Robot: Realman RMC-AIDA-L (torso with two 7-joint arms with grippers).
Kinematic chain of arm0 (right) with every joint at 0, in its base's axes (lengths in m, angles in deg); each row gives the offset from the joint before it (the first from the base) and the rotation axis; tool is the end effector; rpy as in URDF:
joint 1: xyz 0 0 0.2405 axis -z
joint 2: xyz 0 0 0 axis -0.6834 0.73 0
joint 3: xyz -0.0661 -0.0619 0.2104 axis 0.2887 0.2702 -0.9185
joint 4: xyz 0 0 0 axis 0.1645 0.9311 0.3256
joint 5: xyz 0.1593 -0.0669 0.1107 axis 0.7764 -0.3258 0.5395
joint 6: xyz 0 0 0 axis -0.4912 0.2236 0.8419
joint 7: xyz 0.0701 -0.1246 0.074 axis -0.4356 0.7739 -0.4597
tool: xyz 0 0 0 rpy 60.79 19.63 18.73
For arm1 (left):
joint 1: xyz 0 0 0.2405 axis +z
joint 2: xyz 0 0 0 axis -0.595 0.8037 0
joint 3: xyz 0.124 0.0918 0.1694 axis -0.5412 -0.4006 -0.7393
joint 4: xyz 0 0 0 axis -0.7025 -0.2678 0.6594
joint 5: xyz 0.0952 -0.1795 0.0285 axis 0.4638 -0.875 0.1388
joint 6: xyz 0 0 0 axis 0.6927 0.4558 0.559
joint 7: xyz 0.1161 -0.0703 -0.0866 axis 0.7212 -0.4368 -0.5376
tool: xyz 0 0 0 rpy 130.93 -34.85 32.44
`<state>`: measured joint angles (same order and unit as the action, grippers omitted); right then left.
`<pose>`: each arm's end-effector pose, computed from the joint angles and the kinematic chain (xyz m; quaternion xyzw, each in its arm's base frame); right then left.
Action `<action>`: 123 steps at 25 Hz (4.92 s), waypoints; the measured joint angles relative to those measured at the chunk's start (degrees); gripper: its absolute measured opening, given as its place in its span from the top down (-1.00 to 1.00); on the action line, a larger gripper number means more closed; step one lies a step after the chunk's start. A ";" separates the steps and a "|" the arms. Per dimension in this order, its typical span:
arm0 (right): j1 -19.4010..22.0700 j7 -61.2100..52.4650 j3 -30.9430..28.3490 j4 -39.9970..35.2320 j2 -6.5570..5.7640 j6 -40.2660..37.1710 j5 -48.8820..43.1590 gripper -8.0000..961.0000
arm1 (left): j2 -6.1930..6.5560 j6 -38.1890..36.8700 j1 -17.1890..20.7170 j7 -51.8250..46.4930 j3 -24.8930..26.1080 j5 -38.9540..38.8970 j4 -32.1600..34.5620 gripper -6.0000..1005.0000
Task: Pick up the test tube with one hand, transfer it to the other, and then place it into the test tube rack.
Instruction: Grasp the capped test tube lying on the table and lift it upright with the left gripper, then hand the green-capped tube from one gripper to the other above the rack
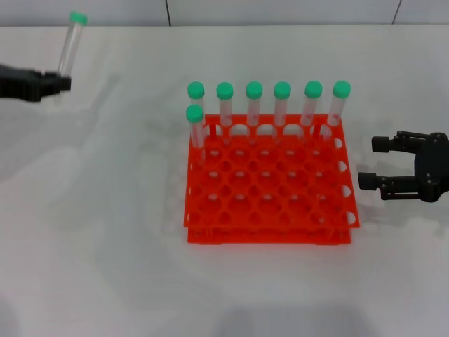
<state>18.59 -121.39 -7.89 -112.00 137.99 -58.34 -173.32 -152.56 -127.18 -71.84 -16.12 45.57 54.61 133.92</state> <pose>0.2460 0.3100 0.0300 -0.9437 0.1958 0.2272 0.1395 -0.2794 0.3831 0.0908 -0.8794 -0.3705 -0.1102 0.2778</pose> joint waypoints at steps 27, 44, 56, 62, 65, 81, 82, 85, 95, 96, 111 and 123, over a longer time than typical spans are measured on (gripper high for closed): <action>-0.45 0.73 0.00 -0.54 0.00 0.41 2.11 -0.75 | -3.17 -1.46 -4.23 21.29 -4.28 -27.47 -8.68 0.59; -0.62 0.87 0.09 -0.60 0.06 -0.07 2.14 -0.75 | -4.23 -1.27 -10.53 26.06 -11.81 -26.86 -16.55 0.59; -1.11 0.88 0.09 -1.41 0.25 0.09 2.68 -0.75 | -4.87 -3.24 -10.63 27.13 -18.12 -26.94 -16.84 0.59; -1.90 0.82 0.09 -1.53 0.26 0.45 3.21 -0.75 | -4.98 -4.77 -10.16 27.80 -18.17 -27.21 -16.86 0.59; -2.39 0.63 0.09 -1.77 0.26 0.89 3.23 -0.75 | -5.03 -4.60 -9.95 27.80 -18.19 -27.22 -17.16 0.59; -2.91 0.88 0.08 -2.02 0.26 1.56 3.22 -0.75 | -4.92 -1.44 -10.23 29.63 -17.61 -31.13 -17.73 0.59; -2.91 0.88 0.09 -2.02 0.26 1.56 3.22 -0.75 | -4.93 -1.43 -10.51 29.65 -17.64 -31.15 -17.73 0.59; -2.91 0.88 0.09 -2.02 0.26 1.56 3.54 -0.75 | -5.05 -1.34 -11.00 29.74 -17.82 -31.08 -17.79 0.59; -3.47 0.69 0.08 -2.01 0.31 1.68 4.95 -0.75 | -5.63 -1.70 -10.66 30.32 -18.99 -30.53 -18.33 0.59; -3.47 0.72 0.09 -2.01 0.32 1.68 5.13 -0.75 | -5.65 -1.79 -10.61 30.44 -19.00 -30.53 -18.34 0.59; -3.59 0.45 0.05 -2.22 0.22 2.65 9.00 -0.75 | -5.88 -2.60 -10.55 31.44 -19.04 -30.59 -18.43 0.59; -4.84 -1.19 0.02 -1.87 0.34 5.01 15.69 -0.75 | -6.04 -2.77 -10.01 31.80 -19.04 -30.59 -18.43 0.59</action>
<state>13.75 -122.58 -7.87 -113.87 138.33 -53.34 -157.62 -158.60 -129.95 -81.85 15.69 26.53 24.02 115.49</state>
